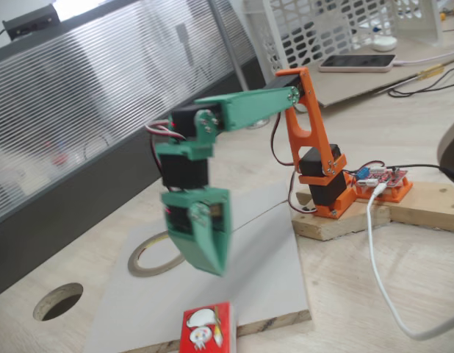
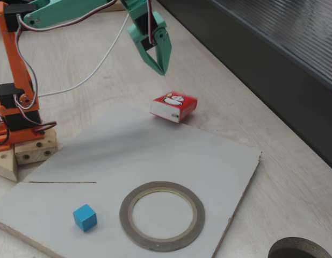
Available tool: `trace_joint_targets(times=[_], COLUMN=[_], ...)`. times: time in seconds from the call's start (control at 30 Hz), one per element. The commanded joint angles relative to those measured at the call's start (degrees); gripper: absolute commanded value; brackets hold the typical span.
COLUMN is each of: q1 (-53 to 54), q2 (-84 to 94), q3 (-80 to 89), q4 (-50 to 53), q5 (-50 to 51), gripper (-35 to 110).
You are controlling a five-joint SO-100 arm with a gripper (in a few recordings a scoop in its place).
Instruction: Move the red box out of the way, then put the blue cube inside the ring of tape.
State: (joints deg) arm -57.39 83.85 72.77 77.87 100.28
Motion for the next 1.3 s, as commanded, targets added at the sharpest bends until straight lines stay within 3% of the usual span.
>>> trace_joint_targets(times=[0.0, 0.6, 0.97, 1.27], q1=[-5.8, 40.3, 63.3, 74.6], q2=[-2.0, -2.2, -1.3, -1.1], q3=[-2.5, -2.4, 6.7, 6.3], q4=[0.8, 1.3, 23.6, 29.9], q5=[0.4, 0.4, 0.6, 0.3], gripper=[0, 0, 0, 0])
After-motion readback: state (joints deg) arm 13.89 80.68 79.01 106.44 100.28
